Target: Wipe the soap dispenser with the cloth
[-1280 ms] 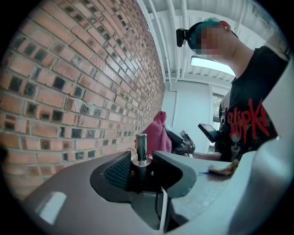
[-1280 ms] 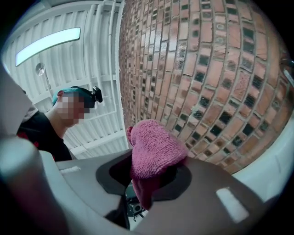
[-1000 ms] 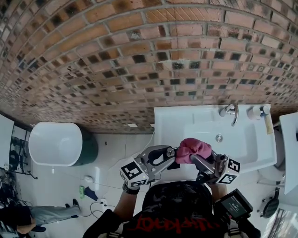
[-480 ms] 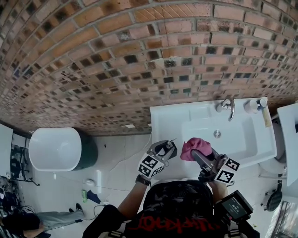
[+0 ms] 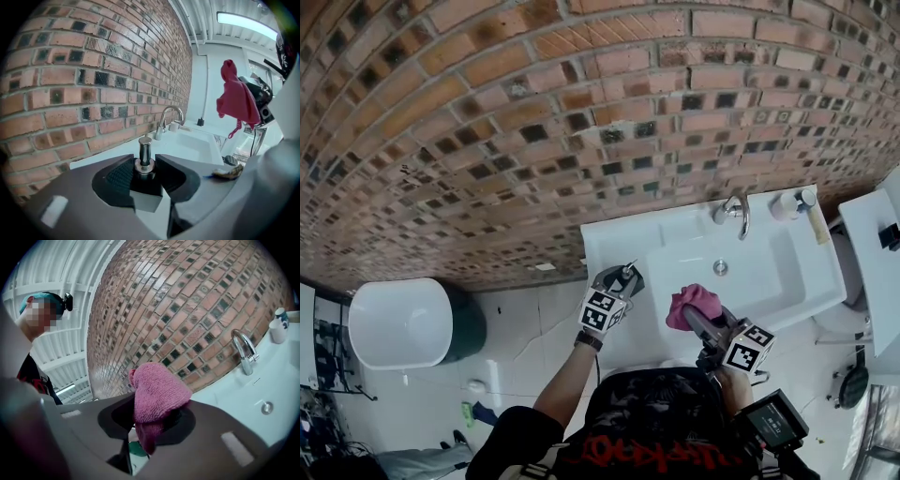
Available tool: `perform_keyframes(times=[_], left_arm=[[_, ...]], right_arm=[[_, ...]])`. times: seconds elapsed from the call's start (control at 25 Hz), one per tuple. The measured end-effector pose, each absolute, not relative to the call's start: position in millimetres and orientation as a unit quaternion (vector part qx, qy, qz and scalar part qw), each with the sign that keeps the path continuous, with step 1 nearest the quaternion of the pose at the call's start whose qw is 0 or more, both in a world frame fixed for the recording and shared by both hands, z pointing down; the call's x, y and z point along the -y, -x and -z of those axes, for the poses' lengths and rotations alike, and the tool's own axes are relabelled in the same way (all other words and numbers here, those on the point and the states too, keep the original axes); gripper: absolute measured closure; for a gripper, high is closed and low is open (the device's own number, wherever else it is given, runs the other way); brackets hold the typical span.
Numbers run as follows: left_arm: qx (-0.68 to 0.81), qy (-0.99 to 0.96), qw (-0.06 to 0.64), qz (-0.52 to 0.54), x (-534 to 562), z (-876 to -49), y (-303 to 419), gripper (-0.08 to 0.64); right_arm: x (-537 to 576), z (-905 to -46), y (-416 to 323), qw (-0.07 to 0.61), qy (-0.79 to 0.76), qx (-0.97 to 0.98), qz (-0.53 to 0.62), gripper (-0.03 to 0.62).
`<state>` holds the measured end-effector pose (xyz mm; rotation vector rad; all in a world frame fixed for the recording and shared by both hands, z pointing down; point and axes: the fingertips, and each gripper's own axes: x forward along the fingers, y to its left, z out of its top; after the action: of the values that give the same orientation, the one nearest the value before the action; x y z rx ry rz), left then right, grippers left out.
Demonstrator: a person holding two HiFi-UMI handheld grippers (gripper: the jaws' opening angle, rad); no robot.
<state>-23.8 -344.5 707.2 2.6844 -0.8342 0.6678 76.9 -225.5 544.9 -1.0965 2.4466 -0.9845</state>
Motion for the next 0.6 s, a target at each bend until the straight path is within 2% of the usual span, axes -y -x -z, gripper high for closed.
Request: perform_keyframes(times=[0.24,0.6], left_arm=[[0.292,-0.911,0.131,-0.260,356,-745,36,0.417],[0.333,-0.908,0.143,-0.209,339,-731,53,0.391]], right_arm=[[221,-550,-74,0.139,0.377,-0.846,0.350,0.508],[221,-555,-72,0.143,0.346,-0.852,0.365,0.508]])
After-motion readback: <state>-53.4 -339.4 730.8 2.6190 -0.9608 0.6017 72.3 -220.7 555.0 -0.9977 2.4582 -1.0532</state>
